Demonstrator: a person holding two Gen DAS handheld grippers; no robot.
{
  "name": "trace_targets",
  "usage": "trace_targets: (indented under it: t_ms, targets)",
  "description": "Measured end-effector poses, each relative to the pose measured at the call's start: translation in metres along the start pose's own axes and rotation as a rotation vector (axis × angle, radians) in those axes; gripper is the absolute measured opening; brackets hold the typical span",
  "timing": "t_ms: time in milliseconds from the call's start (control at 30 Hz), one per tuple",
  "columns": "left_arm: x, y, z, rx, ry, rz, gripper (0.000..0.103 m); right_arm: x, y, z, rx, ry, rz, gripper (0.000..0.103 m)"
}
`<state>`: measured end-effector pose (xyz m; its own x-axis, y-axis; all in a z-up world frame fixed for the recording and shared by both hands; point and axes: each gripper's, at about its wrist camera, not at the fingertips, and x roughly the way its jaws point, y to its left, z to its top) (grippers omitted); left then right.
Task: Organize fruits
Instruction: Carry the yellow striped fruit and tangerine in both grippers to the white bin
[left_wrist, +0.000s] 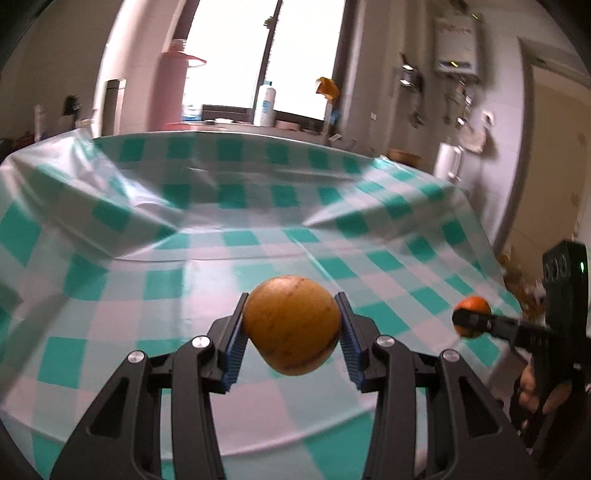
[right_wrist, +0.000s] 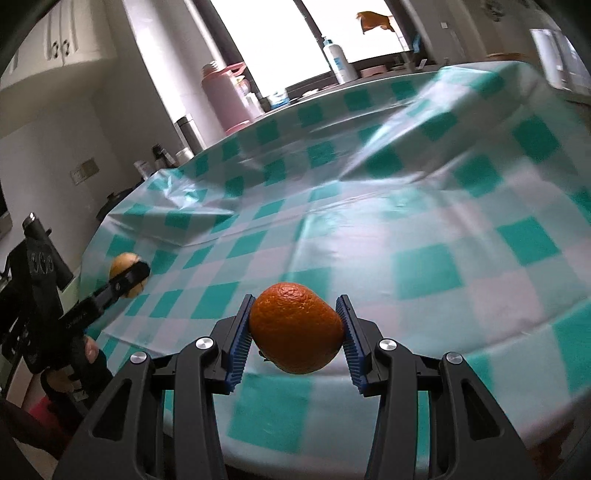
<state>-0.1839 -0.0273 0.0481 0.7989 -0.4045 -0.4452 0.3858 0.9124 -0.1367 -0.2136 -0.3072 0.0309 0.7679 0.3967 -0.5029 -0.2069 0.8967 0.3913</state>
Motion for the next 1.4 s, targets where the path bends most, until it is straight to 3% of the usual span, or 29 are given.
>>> trace_targets:
  t_ms: [367,667,800,933,1133,1400]
  targets:
    - [0.015,-0.074,-0.006,0.165,0.073,-0.110,0.045,-0.062,-0.075,-0.024,0.128,-0.084,-0.114,0.044]
    - [0.028,-0.164,-0.012,0.343,0.136,-0.284,0.045,-0.120,-0.139,-0.058,0.223,-0.125,-0.301,0.044]
    - [0.041,-0.215,-0.025,0.430,0.205,-0.404,0.045,-0.134,-0.166,-0.080,0.248,-0.079,-0.430,0.044]
    - [0.058,-0.259,-0.044,0.511,0.275,-0.470,0.045,-0.138,-0.185,-0.097,0.262,-0.014,-0.507,0.044]
    - [0.085,-0.305,-0.078,0.619,0.382,-0.503,0.045,-0.134,-0.206,-0.117,0.299,0.064,-0.571,0.044]
    - [0.094,-0.336,-0.108,0.737,0.427,-0.506,0.045,-0.141,-0.226,-0.134,0.357,0.084,-0.592,0.044]
